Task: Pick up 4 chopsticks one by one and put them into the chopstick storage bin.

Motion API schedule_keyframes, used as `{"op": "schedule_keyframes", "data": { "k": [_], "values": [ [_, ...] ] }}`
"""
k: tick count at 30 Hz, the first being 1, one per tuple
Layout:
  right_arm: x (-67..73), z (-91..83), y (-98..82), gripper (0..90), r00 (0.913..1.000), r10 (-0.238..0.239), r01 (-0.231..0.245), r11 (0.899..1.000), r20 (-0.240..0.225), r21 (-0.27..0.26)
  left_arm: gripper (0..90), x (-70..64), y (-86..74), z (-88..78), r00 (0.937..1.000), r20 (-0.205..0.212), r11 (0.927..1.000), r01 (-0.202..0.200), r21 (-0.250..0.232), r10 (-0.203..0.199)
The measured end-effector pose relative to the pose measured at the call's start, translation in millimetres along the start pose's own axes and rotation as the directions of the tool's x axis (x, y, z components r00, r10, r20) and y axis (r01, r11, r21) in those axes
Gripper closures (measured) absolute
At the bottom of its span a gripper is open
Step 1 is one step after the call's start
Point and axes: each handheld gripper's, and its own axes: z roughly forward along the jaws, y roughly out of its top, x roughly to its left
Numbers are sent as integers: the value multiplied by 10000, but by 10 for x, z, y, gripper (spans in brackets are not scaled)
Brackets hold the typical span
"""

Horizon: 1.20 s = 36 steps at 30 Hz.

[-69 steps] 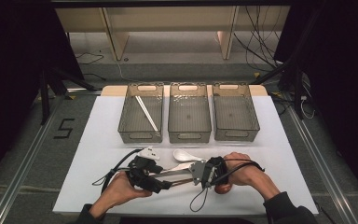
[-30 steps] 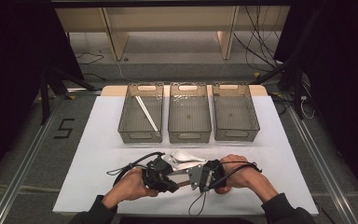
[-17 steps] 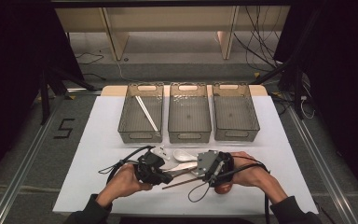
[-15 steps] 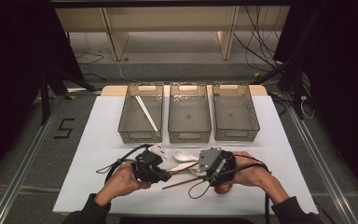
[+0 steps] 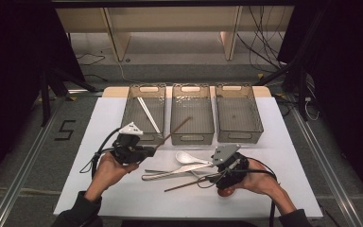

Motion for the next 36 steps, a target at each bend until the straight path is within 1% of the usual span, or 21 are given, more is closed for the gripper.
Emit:
{"op": "schedule_keyframes", "data": {
  "k": [1,2,3,4,6,10,12,16,18,20,22,24,26,28,30,33,34,35,36],
  "values": [
    [-2,-9,-14,298,9999,109,-109,9999,37,-22,851,45,10,-20,9999,-66,9999,98,-116,-99],
    [-5,-16,-28,296,9997,242,-242,9996,43,-124,851,82,21,-32,9995,-121,9992,285,-271,-289],
    [-2,-21,-40,294,9990,430,-427,9988,111,-241,851,121,34,-41,9990,-215,9986,375,-363,-383],
    [-7,-26,-54,293,9986,498,-491,9982,173,-350,850,159,48,-46,9982,-323,9976,497,-482,-513],
    [-8,-29,-82,291,9967,807,-800,9955,122,-510,851,242,80,-46,9960,-481,9955,728,-603,-757],
    [5,-11,-135,285,9946,1018,-1006,9936,209,-506,851,406,149,-32,9912,-748,9911,1024,-849,-1088],
    [12,-7,-153,282,9937,1110,-1098,9923,171,-577,851,477,191,-19,9874,-937,9887,1187,-920,-1273],
    [28,-5,-179,282,9908,1339,-1324,9888,177,-690,850,604,275,5,9821,-1233,9862,1304,-1022,-1426],
    [35,6,-194,282,9909,1332,-1315,9884,175,-763,851,654,313,28,9791,-1353,9851,1385,-1020,-1517],
    [44,11,-208,282,9898,1410,-1393,9876,196,-723,850,703,343,62,9762,-1526,9848,1388,-1044,-1538],
    [42,18,-226,282,9899,1408,-1394,9875,145,-741,850,748,372,106,9730,-1665,9846,1452,-975,-1600],
    [43,23,-237,280,9890,1470,-1455,9867,158,-730,850,806,403,137,9701,-1730,9827,1538,-1032,-1700],
    [46,20,-243,278,9886,1492,-1474,9863,187,-743,850,859,439,171,9677,-1838,9824,1556,-1029,-1726],
    [47,17,-247,275,9882,1522,-1504,9858,185,-746,850,916,477,202,9635,-2039,9828,1563,-988,-1737],
    [45,14,-251,275,9886,1496,-1478,9862,189,-752,850,975,511,219,9568,-2252,9807,1638,-1064,-1842],
    [43,18,-258,272,9885,1503,-1487,9859,147,-769,850,1058,553,249,9506,-2419,9788,1722,-1110,-1946],
    [45,20,-258,272,9885,1506,-1491,9859,147,-758,850,1082,563,261,9496,-2442,9785,1738,-1106,-1963],
    [47,24,-258,271,9883,1518,-1504,9859,134,-732,850,1101,569,279,9472,-2495,9770,1757,-1209,-2012],
    [51,29,-258,271,9881,1533,-1519,9856,138,-736,850,1121,577,289,9456,-2549,9772,1776,-1161,-2021]
  ]
}}
